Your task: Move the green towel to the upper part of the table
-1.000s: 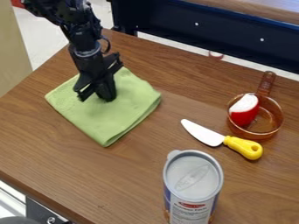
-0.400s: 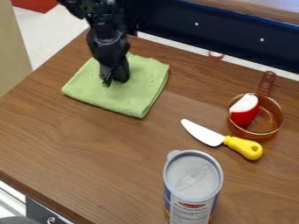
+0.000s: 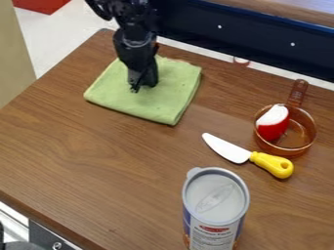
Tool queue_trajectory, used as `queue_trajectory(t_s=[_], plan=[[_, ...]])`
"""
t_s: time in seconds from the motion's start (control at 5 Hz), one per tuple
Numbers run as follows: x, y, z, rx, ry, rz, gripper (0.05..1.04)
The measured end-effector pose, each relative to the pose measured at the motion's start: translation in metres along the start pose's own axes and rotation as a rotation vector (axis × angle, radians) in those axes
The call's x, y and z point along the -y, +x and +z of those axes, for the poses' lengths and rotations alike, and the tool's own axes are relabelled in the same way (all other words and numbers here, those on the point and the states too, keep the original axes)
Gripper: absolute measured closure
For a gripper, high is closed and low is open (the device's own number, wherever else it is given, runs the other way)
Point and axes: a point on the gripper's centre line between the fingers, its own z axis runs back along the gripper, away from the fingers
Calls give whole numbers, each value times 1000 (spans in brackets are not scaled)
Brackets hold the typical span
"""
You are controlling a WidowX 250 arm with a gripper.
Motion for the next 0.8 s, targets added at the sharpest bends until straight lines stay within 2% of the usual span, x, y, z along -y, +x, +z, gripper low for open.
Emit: queue_trajectory(t_s=[0.2,0.8], plan=[[10,-12,-3,12,-8,17,1031],[5,-51,-1,-17,15,2,1031]])
